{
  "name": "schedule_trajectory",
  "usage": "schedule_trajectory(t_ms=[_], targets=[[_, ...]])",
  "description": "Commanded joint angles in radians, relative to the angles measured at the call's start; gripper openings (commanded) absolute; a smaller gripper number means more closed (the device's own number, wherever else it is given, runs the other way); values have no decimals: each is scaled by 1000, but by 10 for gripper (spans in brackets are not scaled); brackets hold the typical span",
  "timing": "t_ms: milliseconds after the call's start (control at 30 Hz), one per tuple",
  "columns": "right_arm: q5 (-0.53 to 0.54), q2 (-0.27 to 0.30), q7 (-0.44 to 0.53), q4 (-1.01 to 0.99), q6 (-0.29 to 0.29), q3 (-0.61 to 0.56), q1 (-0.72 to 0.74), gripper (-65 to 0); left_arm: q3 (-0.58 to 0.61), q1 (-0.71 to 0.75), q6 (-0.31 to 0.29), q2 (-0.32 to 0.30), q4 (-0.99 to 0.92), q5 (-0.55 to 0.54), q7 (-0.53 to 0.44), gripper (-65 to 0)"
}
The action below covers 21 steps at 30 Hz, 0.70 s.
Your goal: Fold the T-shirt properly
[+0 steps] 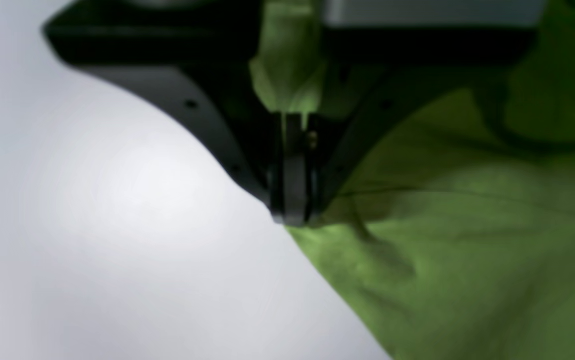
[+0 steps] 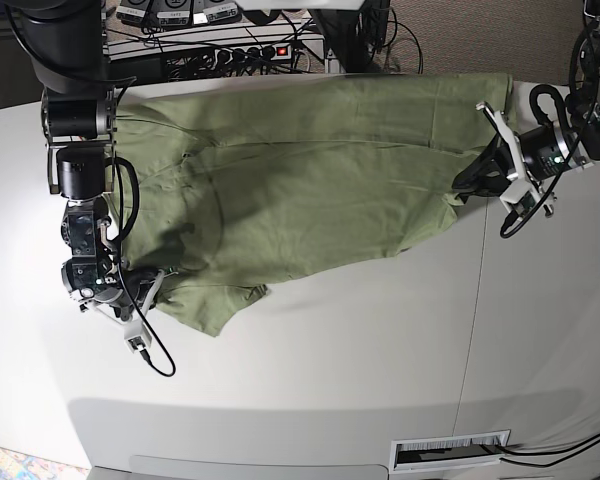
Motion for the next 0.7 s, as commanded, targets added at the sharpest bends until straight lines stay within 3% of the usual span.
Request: schedule_trajectory(t_ms=[0,367,667], targets=[[-18,11,-56,15,6,2,12,-650,-8,-8,-5,-19,14,-15,-22,-650],[143,32,-216,229,8,2,4,-650,-8,-7,-5,-19,14,-15,-22,-650],[239,114,-292,458,9,2,-92,-650,-8,-7,-5,-19,14,-15,-20,-650]])
